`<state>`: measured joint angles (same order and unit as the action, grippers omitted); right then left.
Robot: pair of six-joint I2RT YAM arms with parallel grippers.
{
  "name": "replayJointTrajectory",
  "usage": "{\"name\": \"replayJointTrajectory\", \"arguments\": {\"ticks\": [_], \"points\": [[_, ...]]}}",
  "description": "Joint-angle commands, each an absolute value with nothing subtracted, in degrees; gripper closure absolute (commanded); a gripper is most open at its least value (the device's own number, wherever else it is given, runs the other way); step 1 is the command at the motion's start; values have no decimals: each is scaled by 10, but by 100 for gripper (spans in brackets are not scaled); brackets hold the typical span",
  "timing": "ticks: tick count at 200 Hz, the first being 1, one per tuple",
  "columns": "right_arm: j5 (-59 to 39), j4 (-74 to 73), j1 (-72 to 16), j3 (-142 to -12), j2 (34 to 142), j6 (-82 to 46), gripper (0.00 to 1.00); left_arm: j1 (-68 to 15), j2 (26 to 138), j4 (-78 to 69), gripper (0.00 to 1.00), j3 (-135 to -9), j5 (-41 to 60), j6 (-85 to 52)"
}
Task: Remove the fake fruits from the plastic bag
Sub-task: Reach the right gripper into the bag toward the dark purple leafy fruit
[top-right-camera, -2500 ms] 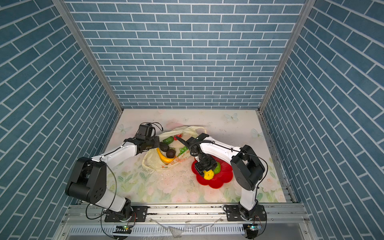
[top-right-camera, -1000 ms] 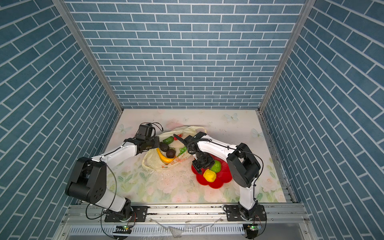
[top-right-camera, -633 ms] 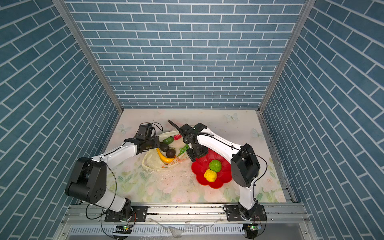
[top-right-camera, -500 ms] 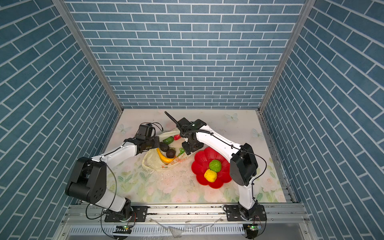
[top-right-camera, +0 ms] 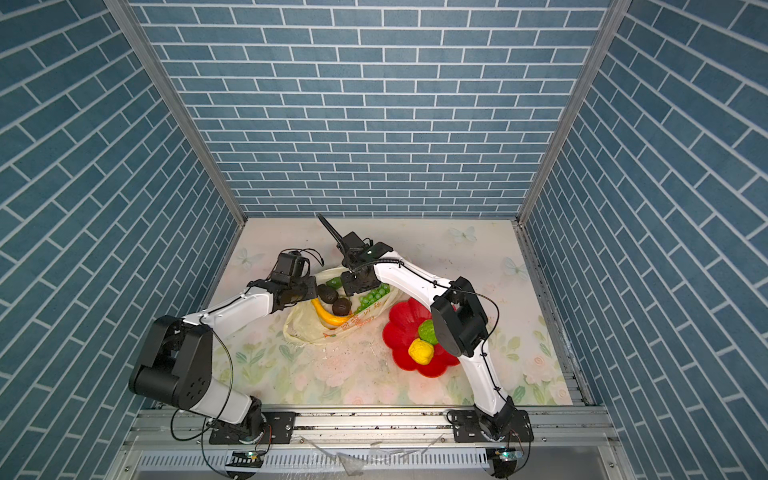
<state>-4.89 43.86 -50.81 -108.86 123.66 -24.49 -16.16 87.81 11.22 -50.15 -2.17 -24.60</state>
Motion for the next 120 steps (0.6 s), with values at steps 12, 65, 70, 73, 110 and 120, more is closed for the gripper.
{"name": "replayJointTrajectory", "arguments": {"ticks": [12,65,70,73,110,120], "points": [[-59,426,-517,-1141,1280,-275,37,-153,876,111,100,-493,-29,-249],[-69,409,-520,-1132,1302,-324,36,-150,875,103,100,-490,-21,-246],[-67,410,-520,-1131,1302,-327,36,-150,875,103,100,-490,-22,-246],[-65,411,-520,-1130,1303,-329,36,-150,874,103,100,-489,-22,-246],[-69,402,-521,-1115,1307,-351,35,-150,872,102,100,-488,-19,-246],[-76,398,-521,-1111,1309,-356,35,-150,873,102,100,-488,-19,-246]]}}
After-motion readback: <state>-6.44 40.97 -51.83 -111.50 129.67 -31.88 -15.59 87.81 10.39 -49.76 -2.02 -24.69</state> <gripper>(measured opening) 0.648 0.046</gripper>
